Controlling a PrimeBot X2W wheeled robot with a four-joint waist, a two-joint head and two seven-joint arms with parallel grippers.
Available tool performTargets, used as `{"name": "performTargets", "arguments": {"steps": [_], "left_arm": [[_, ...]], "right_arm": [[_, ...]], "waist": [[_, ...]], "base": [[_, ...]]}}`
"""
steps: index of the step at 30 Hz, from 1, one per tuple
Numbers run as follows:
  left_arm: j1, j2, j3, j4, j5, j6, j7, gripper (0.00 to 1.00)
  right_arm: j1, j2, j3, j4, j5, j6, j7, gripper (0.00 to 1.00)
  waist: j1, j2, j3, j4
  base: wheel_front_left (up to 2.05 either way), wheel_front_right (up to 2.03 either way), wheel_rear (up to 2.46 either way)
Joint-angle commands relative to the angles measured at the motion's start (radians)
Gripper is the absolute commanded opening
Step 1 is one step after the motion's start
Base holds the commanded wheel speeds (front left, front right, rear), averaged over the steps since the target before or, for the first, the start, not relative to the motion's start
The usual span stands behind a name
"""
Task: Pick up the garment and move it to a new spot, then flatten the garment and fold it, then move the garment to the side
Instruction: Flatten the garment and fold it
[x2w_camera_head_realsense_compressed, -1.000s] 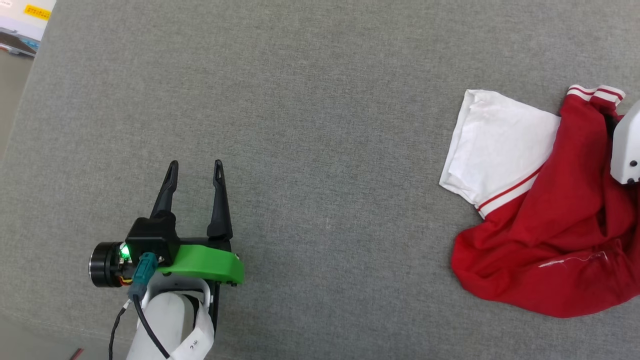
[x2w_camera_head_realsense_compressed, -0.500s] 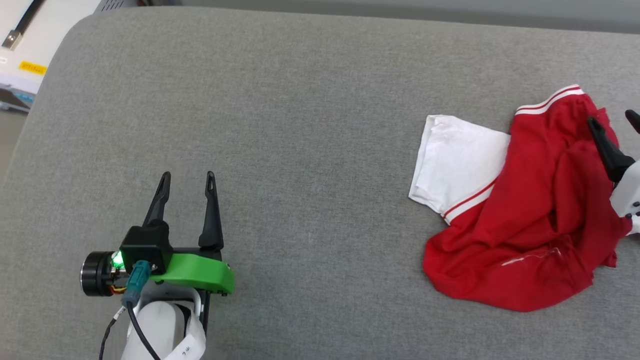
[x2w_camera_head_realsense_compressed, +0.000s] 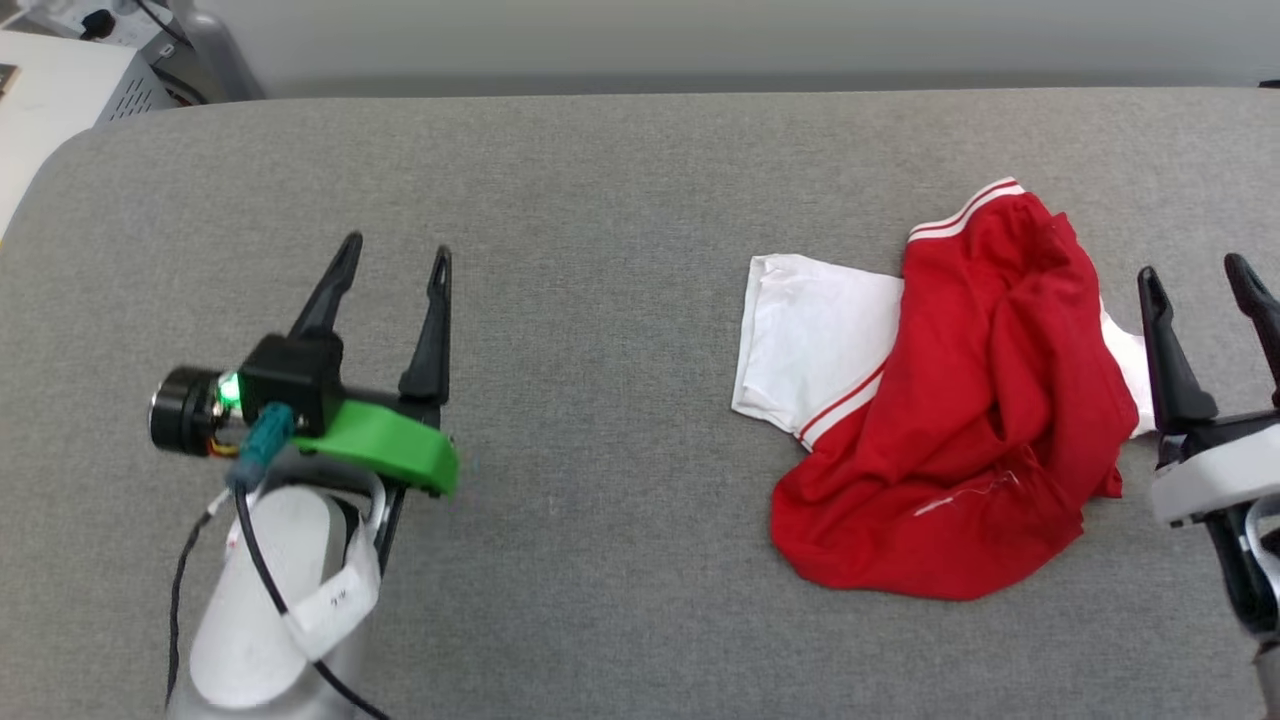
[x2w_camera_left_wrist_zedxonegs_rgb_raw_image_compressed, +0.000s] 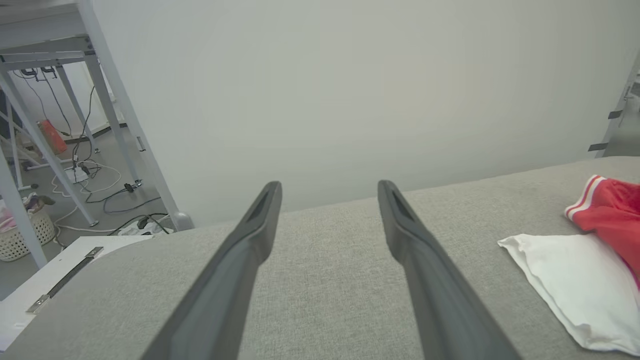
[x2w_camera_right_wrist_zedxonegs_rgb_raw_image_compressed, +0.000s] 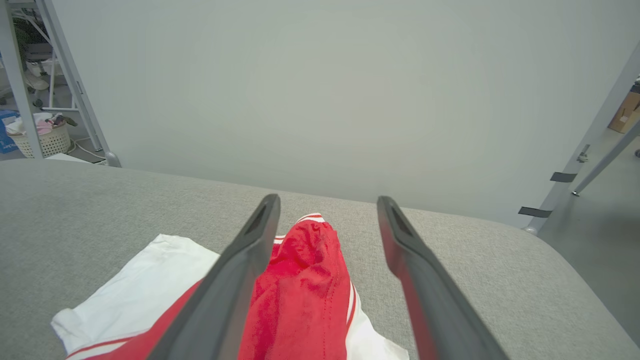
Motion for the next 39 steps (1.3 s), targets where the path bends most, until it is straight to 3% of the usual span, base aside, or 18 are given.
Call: {"name": "performTargets", "arguments": {"steps": [1,6,11,17,27,32,39], "left_arm": [[-0.063,0.020,-0.017,0.011,-0.010,-0.007,0.014,1.00],[-0.231,0.066,-0.130,0.062,-0.071,-0.015,0.093,1.00],[-0.406,0.120,-0.345,0.104,-0.267,-0.015,0.245,1.00],[-0.598,0.174,-0.598,0.154,-0.477,-0.016,0.482,1.00],[-0.792,0.190,-0.983,0.199,-0.709,-0.016,0.797,1.00],[-0.853,0.198,-1.142,0.211,-0.756,-0.016,0.894,1.00],[-0.831,0.196,-1.181,0.230,-0.713,-0.016,1.006,1.00]], "right_arm": [[0.034,0.033,-0.021,-0.037,-0.024,-0.001,-0.009,1.00],[0.124,0.122,-0.052,-0.139,-0.081,-0.001,-0.008,1.00],[0.170,0.182,-0.055,-0.185,-0.103,-0.001,-0.005,1.00],[0.171,0.199,-0.034,-0.188,-0.129,-0.001,-0.003,1.00],[0.115,0.211,-0.001,-0.168,-0.154,-0.001,-0.016,1.00],[0.087,0.225,0.016,-0.153,-0.163,-0.001,-0.022,1.00],[0.050,0.245,0.031,-0.132,-0.168,-0.001,-0.026,1.00]], "waist": [[0.0001,0.0000,0.007,-0.021],[0.0001,0.0000,0.031,-0.046],[0.0001,0.0000,0.062,-0.076],[0.0001,0.0000,0.103,-0.114],[0.0001,0.0000,0.167,-0.171],[0.0001,0.0000,0.211,-0.197],[0.0001,0.0000,0.265,-0.223]], "base": [[0.00,0.00,0.00],[0.00,0.00,0.00],[0.00,0.00,0.00],[0.00,0.00,0.00],[0.00,0.00,0.00],[0.00,0.00,0.00],[0.00,0.00,0.00]]}}
